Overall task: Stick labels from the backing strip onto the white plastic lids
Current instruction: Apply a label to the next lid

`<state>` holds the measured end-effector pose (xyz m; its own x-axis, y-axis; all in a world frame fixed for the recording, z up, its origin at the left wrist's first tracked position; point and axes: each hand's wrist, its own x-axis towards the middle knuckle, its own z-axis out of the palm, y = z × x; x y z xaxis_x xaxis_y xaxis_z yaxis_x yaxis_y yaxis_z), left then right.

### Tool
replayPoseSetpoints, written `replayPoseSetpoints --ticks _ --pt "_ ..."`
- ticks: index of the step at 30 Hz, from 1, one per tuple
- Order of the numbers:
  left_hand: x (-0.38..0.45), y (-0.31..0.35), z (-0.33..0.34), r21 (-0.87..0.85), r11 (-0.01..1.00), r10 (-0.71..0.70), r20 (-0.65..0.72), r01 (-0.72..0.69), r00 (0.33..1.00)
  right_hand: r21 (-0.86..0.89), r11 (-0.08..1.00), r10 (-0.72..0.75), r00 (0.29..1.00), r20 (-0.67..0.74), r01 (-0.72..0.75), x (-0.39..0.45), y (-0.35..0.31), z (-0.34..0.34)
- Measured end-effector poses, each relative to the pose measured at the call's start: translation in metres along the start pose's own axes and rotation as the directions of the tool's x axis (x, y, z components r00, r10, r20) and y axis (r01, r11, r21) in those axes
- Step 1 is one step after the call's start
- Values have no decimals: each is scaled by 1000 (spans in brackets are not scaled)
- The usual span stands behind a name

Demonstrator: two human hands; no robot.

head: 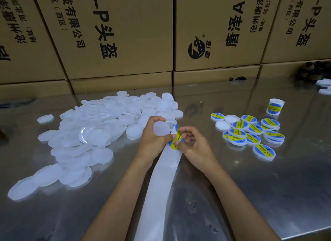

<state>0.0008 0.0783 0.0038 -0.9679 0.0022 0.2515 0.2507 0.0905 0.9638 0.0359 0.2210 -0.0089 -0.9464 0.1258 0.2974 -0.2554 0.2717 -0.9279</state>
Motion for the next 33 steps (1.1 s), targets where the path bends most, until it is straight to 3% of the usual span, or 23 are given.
replayPoseSetpoints --ticks 10,18,23,27,31,33 --pt "0 1 3 26 999 22 0 -22 1000 -61 998 -20 999 -38 18 2 2 2" --pt "1 1 3 43 999 -4 -48 6 999 -20 999 -37 999 33 38 -2 -6 1" --pt "1 1 0 70 998 5 -73 0 997 149 983 69 973 220 -104 -7 -16 -4" --pt "1 1 0 113 994 11 -91 -1 996 362 902 149 957 251 -235 -8 -23 -10" --pt "-3 11 2 -22 1000 -18 -167 14 986 544 795 181 962 207 -267 -5 -23 -16" --pt "-1 21 -1 -181 983 -60 -192 25 980 596 758 195 964 179 -264 -4 -24 -18"
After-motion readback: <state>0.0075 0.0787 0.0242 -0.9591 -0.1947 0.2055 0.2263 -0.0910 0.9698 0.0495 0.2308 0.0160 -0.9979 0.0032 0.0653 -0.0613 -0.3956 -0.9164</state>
